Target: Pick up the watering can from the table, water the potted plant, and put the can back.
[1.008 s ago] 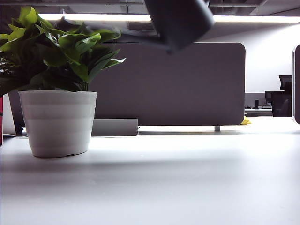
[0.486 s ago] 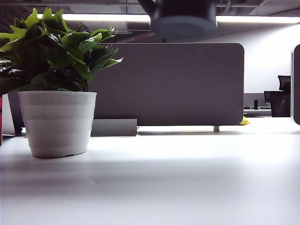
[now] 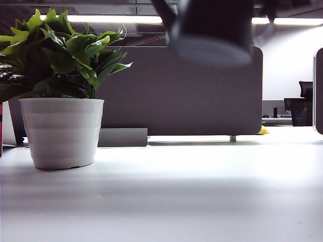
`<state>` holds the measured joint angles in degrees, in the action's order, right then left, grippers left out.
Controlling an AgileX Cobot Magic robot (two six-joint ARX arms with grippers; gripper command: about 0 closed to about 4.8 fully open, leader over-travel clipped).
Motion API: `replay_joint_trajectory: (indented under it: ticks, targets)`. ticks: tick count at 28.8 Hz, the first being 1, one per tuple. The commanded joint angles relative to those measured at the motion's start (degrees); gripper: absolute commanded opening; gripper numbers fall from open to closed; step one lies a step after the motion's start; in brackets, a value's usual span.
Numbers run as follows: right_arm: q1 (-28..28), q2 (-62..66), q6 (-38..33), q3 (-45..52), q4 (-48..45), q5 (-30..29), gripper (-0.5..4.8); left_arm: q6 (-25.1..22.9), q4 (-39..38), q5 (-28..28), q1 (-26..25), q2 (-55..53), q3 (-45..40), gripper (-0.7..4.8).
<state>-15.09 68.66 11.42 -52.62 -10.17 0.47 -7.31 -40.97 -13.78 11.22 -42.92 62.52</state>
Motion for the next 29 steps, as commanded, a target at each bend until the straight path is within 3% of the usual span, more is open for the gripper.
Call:
replay_joint_trajectory:
  ticks: [1, 8, 11, 19, 29]
  targets:
    - [0.5, -2.5, -3.3, 7.6, -9.8, 1.0, -0.05, -0.8, 1.6, -5.9, 0.1, 0.7, 0.2, -0.05]
    - [2.6, -2.0, -3.6, 19.6, -22.5, 1.1, -0.05, -0.9, 2.0, -7.0, 3.0, 0.7, 0.2, -0.05]
    - [4.3, -0.8, -2.4, 22.6, -29.4, 1.3, -0.05, -3.2, 3.3, -7.8, 4.8, 0.7, -0.2, -0.05]
    - [11.0, 6.2, 4.1, 23.3, -36.9, -4.0, -0.05, -4.7, 7.3, -8.1, 11.6, 0.7, -4.6, -0.05]
    - [11.4, 18.8, 6.4, 23.1, -49.4, -6.8, -0.05, -4.7, 10.2, -4.4, 18.2, 0.6, -10.1, -0.05]
